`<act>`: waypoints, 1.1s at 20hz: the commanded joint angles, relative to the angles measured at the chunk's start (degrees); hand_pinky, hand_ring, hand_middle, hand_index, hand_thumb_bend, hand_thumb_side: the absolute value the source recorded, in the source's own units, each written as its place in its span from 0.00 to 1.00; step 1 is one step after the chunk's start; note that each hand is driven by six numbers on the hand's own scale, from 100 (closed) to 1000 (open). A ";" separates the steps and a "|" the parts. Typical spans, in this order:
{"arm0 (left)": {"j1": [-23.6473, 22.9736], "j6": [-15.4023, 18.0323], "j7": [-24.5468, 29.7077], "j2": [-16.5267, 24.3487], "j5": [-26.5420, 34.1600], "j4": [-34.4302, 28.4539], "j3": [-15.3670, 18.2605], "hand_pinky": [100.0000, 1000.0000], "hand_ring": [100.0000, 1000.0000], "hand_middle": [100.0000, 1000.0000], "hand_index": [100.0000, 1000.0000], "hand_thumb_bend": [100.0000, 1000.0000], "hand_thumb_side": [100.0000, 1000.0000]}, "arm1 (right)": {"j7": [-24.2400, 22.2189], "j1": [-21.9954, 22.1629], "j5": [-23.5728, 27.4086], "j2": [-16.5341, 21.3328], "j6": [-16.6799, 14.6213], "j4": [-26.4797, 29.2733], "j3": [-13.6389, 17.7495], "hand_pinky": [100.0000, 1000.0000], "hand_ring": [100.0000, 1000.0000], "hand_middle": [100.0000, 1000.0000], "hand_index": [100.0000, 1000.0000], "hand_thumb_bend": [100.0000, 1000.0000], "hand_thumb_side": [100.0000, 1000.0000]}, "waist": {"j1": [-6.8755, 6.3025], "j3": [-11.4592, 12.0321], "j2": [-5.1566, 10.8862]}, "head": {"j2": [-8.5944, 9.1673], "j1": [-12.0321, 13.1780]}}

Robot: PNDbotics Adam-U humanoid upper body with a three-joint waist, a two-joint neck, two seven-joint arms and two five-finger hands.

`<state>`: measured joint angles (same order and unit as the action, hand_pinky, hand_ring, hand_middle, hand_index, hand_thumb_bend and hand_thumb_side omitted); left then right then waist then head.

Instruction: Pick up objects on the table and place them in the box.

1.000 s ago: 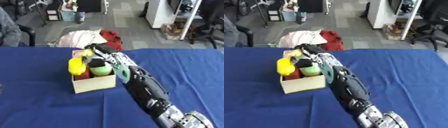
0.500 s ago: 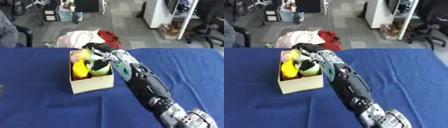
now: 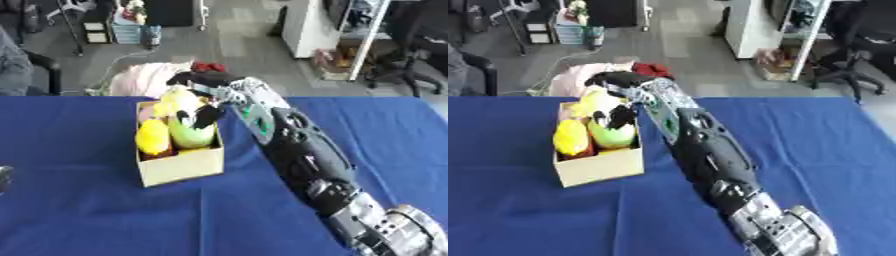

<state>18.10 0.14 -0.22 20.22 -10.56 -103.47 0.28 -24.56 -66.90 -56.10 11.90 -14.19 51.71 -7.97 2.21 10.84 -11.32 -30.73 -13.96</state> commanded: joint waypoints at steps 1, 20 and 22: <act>0.15 0.05 -0.36 1.69 -0.25 -0.44 0.76 0.80 0.60 0.60 0.71 0.44 0.35 | -1.01 -1.66 1.59 2.06 -0.59 3.26 -0.71 1.00 0.98 1.00 1.00 0.00 0.25 | 0.42 -0.38 2.07 | -0.34 0.47; -3.40 0.21 -7.45 2.16 -0.11 -0.31 4.57 0.80 0.61 0.61 0.71 0.44 0.33 | 19.15 25.63 33.80 11.69 10.05 41.97 0.21 0.85 0.69 0.72 0.85 0.00 0.44 | 0.01 -10.44 3.36 | -6.21 11.30; -3.72 0.53 -7.97 1.97 0.04 -0.34 4.60 0.80 0.61 0.62 0.71 0.44 0.33 | 22.07 29.82 36.23 10.20 10.73 44.16 1.19 0.85 0.66 0.69 0.84 0.00 0.44 | -0.06 -10.95 3.27 | -6.79 11.75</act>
<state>14.05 0.47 -7.62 20.73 -10.58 -102.67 4.16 -4.39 -36.42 -21.70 21.95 -4.05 93.22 -7.87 2.22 -0.19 -9.53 -36.91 -2.76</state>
